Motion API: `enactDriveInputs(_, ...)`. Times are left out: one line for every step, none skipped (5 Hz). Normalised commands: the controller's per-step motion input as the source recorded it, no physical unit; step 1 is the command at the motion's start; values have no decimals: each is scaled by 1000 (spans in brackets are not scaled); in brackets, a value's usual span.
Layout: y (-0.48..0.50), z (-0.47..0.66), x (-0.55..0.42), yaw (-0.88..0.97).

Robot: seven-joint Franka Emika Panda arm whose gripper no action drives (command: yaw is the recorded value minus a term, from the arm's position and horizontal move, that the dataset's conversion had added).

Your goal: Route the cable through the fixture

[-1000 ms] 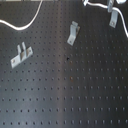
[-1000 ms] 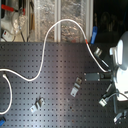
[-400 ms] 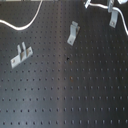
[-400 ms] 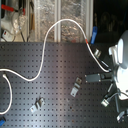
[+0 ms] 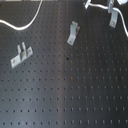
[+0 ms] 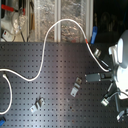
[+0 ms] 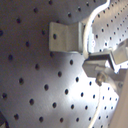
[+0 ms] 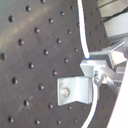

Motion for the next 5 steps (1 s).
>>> enactDriveInputs(8,226,4,0)
enactDriveInputs(6,103,1,-3)
enactDriveInputs(98,337,-15,-151)
enactDriveInputs(162,318,-2,-206)
enactDriveInputs(168,375,-44,-214)
